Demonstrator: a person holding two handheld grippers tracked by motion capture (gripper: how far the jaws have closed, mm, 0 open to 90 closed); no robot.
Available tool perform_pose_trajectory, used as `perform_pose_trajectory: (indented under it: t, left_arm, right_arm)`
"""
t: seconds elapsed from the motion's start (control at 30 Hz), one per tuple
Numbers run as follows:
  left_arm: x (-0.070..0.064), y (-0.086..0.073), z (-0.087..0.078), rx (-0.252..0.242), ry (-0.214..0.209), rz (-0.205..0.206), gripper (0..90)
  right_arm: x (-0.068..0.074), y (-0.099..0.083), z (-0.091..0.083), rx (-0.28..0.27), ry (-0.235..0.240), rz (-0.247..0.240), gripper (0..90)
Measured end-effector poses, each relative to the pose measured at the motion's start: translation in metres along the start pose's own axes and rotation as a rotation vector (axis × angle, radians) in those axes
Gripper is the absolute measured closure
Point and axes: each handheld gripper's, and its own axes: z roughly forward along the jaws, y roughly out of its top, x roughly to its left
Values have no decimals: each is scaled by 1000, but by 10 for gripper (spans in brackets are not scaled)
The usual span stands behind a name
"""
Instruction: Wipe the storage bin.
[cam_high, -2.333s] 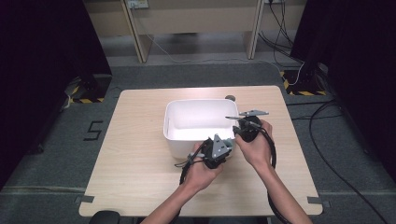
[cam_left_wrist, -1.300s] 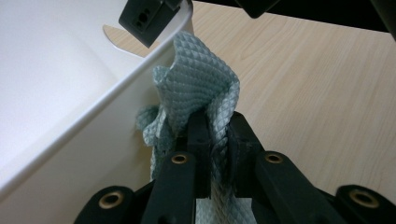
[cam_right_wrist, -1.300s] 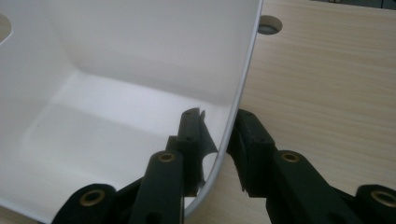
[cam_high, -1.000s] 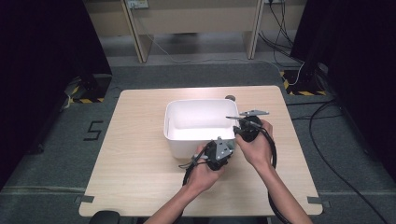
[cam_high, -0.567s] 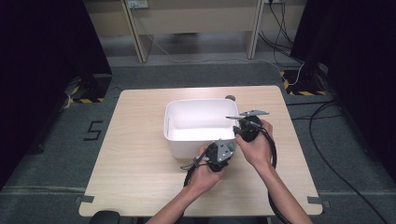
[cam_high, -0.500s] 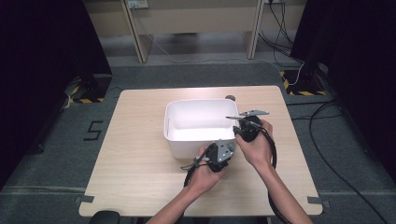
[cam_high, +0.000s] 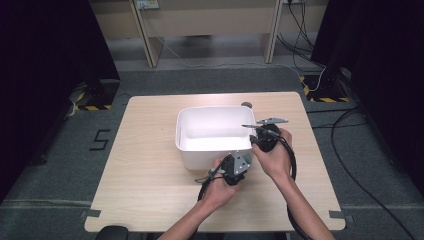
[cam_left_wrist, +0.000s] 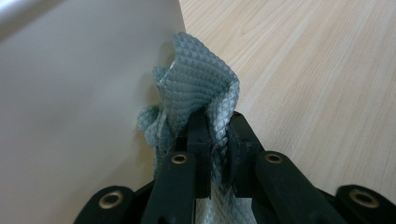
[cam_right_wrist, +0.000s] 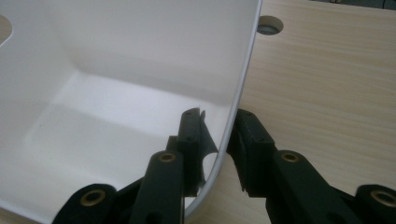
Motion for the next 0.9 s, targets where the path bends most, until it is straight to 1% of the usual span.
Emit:
perform_pose_trajectory:
  t: [0.3, 0.57, 0.9]
  left_arm:
    - [-2, -4, 6, 15, -3, -3, 819]
    - [-2, -7, 11, 30, -6, 3, 819]
    - [-5, -11, 21, 57, -11, 3, 818]
  right_arm:
    - [0, 0, 0, 0, 0, 0, 740]
    - [0, 0, 0, 1, 1, 0, 740]
    - [-1, 0, 0, 1, 2, 2, 742]
